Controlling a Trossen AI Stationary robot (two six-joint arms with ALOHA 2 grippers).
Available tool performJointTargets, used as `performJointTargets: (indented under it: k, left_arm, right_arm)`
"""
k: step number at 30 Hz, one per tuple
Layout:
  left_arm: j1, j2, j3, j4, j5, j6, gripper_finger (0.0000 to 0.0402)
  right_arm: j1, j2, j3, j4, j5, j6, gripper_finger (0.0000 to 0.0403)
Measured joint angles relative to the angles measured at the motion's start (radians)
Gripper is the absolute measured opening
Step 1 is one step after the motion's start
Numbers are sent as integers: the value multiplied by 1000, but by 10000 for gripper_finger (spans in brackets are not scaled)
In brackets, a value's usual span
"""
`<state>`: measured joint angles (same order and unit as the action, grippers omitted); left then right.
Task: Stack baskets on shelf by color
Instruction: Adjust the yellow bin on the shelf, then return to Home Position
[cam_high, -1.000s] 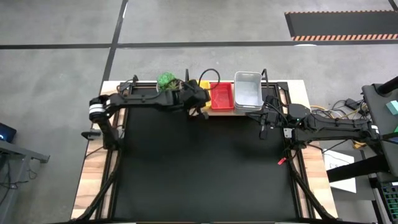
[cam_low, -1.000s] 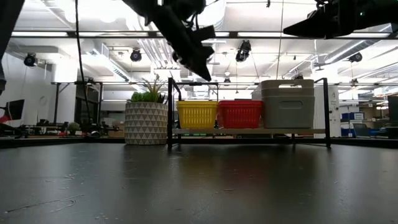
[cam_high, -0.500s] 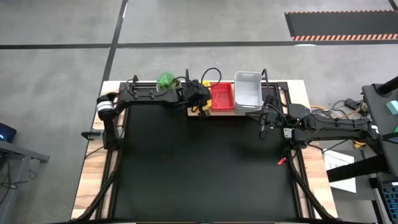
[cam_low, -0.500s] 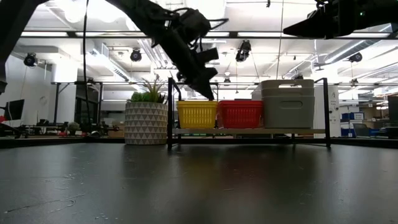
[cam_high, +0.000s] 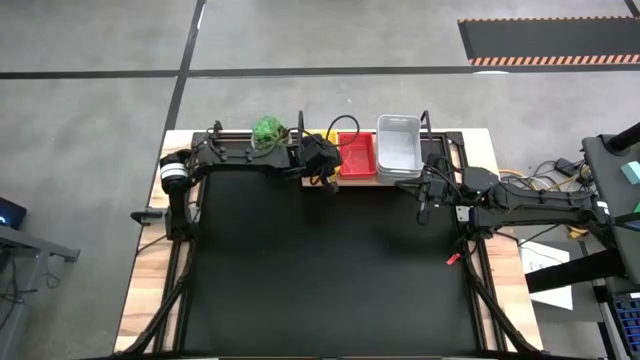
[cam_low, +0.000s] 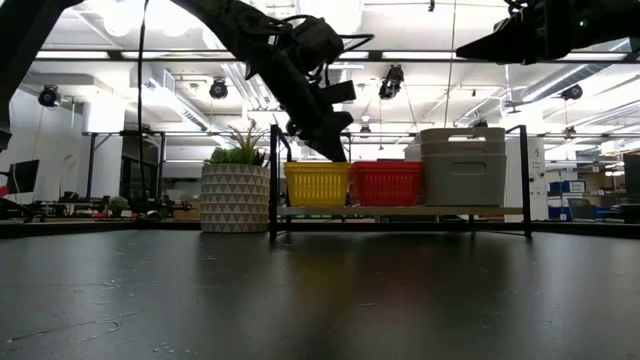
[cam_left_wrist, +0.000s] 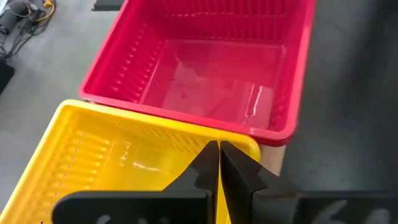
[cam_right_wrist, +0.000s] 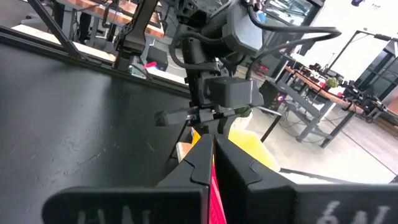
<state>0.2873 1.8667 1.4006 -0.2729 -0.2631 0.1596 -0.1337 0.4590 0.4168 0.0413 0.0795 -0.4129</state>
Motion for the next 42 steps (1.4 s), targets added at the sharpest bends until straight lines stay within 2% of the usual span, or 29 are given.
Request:
performJointTargets:
  k: [23, 28, 32, 34, 37, 42]
  left_arm:
    - [-21, -3, 8, -30, -2, -24, 0]
    - [-22, -39, 12, -36, -1, -15, 0]
    - [-36, -110, -2, -95, -4, -19, 0]
    - [-71, -167, -31, -137, -3, -24, 0]
    - [-171, -280, -132, -114, 2, -36, 0]
    - [-383, -463, -380, 37, 10, -13, 0]
  right_arm:
    - [0, 0, 0, -8, 0, 1, 9]
    - [0, 0, 0, -10, -1, -10, 9]
    - [0, -6, -20, 5, -65, -89, 9]
    - [1, -14, -51, 62, -81, -108, 8]
    - [0, -35, -118, 160, -79, -117, 9]
    - [0, -64, -210, 262, -79, -123, 9]
